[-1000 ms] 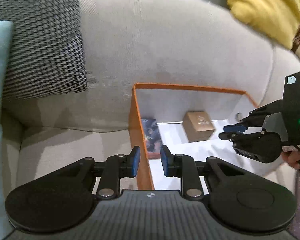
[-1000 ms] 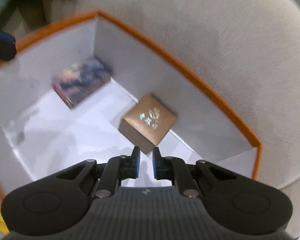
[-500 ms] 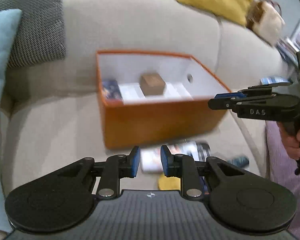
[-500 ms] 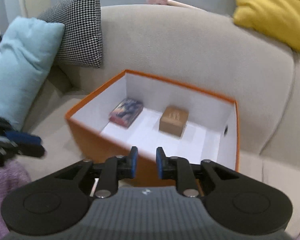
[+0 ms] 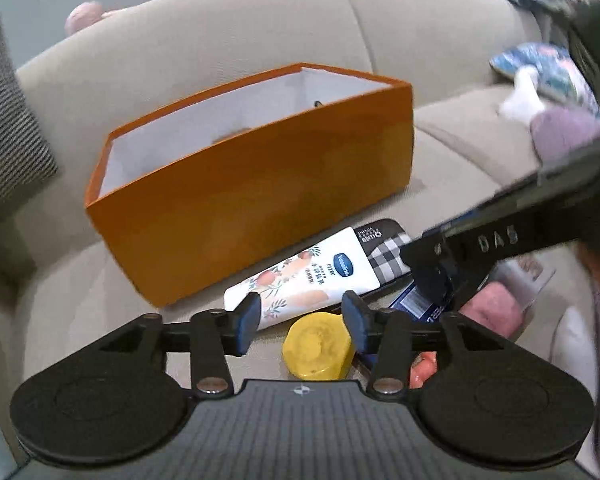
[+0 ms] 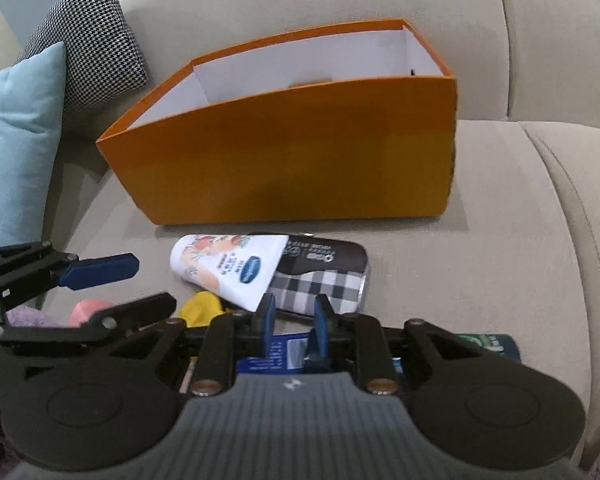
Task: Organize rigid objects
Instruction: 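Grasp the white lotion tube with the left tool while the right tool reaches the plaid tin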
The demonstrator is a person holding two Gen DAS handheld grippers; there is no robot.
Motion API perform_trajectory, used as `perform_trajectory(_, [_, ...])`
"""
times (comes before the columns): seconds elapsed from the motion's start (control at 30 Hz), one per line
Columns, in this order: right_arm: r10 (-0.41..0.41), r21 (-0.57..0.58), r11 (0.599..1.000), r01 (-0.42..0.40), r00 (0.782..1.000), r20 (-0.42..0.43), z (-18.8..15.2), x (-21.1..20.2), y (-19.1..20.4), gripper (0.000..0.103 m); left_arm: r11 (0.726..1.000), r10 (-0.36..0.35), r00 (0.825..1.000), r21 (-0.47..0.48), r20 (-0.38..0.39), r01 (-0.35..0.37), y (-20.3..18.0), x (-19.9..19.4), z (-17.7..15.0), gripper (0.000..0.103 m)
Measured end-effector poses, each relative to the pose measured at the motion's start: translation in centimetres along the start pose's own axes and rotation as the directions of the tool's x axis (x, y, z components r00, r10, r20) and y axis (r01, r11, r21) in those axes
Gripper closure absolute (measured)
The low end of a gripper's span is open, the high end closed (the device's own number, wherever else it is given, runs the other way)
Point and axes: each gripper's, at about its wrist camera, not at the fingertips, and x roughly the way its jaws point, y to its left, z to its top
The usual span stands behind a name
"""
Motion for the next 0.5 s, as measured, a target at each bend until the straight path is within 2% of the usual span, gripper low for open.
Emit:
perform_trajectory(0.1, [0.006, 0.030, 1.000, -0.006, 1.000, -0.008, 0.2, 0.5, -1.2, 0.078, 0.999, 0.002, 1.000, 0.054, -0.008, -0.002, -0.9, 0.8, -0.1, 0.043])
perform_trajectory(0.2, [0.011, 0.054, 0.999, -0.010, 1.000, -0.018, 0.3, 1.1, -2.0, 0.075, 0.989, 0.023, 1.000, 0.147, -0.011, -0.021, -2.2, 1.7, -0.2, 0.038])
perform_trajectory(0.33, [0.006, 0.080, 0.997, -0.003, 1.000, -0.029, 0.4, 1.8, -2.9, 0.063, 0.968, 0.047, 0.999, 0.246, -0.021, -0.040, -3.5, 2.9, -0.5, 0.029])
perform_trajectory(0.5, [0.013, 0.070, 0.998, -0.010, 0.999, -0.044, 0.6, 2.8, -2.9, 0.062, 0.939, 0.091, 0.996, 0.334, -0.008, -0.083, -4.6, 4.3, -0.7, 0.028])
